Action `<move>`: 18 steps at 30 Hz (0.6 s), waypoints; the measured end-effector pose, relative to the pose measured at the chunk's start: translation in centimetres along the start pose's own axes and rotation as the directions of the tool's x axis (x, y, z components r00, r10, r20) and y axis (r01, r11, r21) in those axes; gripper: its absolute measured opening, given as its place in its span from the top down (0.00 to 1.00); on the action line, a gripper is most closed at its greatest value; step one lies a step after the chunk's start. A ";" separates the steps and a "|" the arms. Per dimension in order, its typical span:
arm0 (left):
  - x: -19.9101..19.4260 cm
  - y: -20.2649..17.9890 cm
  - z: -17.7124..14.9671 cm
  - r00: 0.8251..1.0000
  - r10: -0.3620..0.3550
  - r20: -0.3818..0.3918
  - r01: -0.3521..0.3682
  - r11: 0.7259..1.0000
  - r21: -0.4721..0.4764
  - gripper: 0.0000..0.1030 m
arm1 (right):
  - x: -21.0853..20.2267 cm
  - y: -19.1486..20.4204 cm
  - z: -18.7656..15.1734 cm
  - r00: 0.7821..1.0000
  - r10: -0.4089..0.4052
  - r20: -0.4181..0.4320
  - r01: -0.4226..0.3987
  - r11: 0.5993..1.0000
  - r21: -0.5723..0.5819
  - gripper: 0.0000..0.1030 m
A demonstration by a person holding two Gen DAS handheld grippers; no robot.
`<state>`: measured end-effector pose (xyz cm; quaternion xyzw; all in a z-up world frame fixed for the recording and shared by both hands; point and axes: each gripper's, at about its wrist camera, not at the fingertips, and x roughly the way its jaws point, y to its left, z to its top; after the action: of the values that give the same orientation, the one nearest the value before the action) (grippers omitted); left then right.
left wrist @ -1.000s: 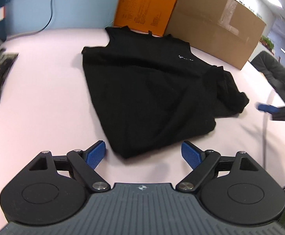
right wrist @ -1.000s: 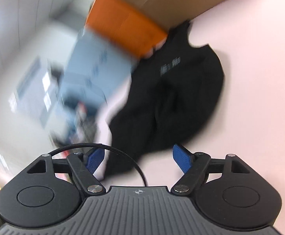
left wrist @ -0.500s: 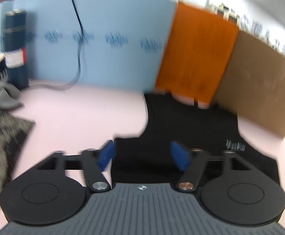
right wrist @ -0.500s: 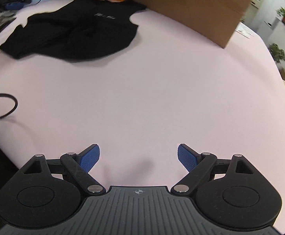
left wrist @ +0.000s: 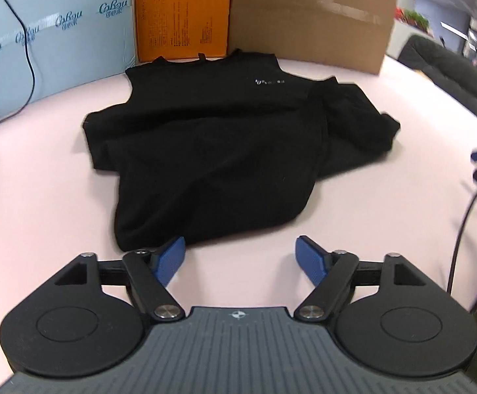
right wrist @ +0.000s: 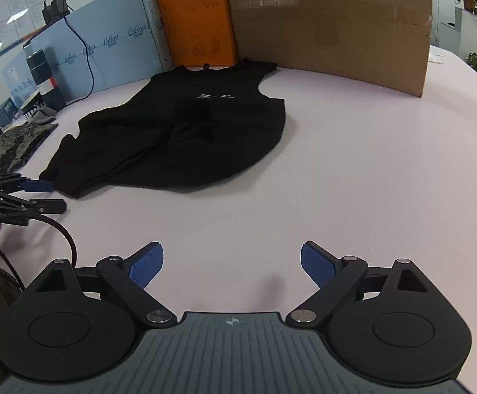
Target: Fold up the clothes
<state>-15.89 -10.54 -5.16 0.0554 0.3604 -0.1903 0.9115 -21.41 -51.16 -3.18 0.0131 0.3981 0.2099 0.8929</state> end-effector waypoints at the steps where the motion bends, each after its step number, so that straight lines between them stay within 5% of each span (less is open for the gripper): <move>1: 0.7 -0.2 0.3 1.000 0.021 0.015 -0.021 1.000 0.015 0.18 | 0.6 0.2 0.3 1.000 0.013 0.006 -0.013 1.000 0.008 0.12; 2: 1.5 -0.3 0.7 0.999 0.040 0.030 -0.041 0.999 0.029 0.16 | 0.8 0.4 0.5 1.000 0.023 0.014 -0.023 1.000 0.013 0.12; 4: 2.7 0.0 1.9 0.997 0.065 0.051 -0.067 0.997 0.048 0.32 | 1.0 0.5 0.9 0.999 0.029 0.035 -0.030 0.999 0.015 0.12; 5: 3.0 0.5 2.8 0.996 0.066 0.054 -0.069 0.996 0.050 0.66 | 1.0 0.6 1.0 0.999 0.029 0.045 -0.030 0.999 0.015 0.12; 6: 3.3 1.0 3.6 0.996 0.068 0.057 -0.071 0.996 0.053 0.85 | 0.8 0.7 1.2 0.998 0.029 0.054 -0.030 0.999 0.014 0.12; 8: 3.2 2.5 6.3 0.993 0.059 0.101 -0.064 0.997 0.044 0.85 | 0.7 0.8 1.6 0.997 0.033 0.067 -0.033 0.999 0.002 0.12; 11: 2.0 4.2 10.3 0.969 0.142 0.203 -0.158 0.986 0.062 0.81 | 0.6 1.2 2.3 0.996 0.039 0.080 -0.038 0.999 -0.020 0.12; 14: 1.0 6.4 13.3 0.941 0.209 0.264 -0.229 0.973 0.044 0.37 | 1.3 1.6 3.1 0.995 0.047 0.089 -0.045 0.999 -0.023 0.12; 18: 0.0 9.6 13.7 0.930 0.266 0.255 -0.272 0.962 -0.010 0.28 | 2.3 2.4 3.8 0.993 0.074 0.093 -0.071 0.997 -0.036 0.12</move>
<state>-3.49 -5.00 4.51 0.0910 0.2273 -0.0736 0.9668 -18.18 -47.57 -1.76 0.0231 0.3512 0.2476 0.9027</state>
